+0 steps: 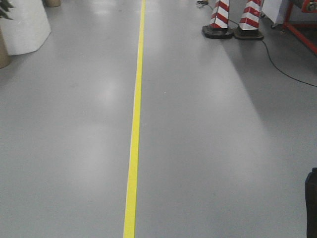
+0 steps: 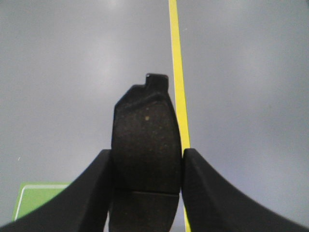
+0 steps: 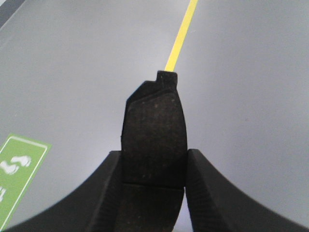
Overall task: Move and align brake pads A on conveyor
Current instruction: 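Drive along the yellow floor line past the striped cones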
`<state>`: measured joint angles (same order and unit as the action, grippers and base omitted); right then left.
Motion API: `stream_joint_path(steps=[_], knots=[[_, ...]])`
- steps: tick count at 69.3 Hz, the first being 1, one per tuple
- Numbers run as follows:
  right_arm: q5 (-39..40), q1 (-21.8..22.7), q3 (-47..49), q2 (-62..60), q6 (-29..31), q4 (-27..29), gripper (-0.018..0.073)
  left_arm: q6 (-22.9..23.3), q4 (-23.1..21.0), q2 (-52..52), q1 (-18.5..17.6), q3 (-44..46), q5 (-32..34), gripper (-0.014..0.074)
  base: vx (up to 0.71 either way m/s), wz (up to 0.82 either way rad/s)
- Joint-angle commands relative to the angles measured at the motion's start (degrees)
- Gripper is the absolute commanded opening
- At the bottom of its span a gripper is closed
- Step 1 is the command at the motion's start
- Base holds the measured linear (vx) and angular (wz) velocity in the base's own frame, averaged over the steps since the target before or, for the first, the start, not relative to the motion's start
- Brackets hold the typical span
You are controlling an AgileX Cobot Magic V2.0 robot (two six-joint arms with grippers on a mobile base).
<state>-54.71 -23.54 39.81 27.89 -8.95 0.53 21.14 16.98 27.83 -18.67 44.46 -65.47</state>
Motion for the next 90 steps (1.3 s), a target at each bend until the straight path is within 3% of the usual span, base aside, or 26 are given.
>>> stream_joint_path(steps=[1,90], knots=[[4.64,0.11,1.61,0.32,-0.07,-0.53,-0.0012,0.25,1.35,0.32,-0.06,1.46,4.26,-0.0006,0.55,-0.23],[4.64,0.11,1.61,0.32,-0.07,-0.53,-0.0012,0.25,1.35,0.32,-0.06,1.46,4.26,-0.0006,0.65,-0.01]])
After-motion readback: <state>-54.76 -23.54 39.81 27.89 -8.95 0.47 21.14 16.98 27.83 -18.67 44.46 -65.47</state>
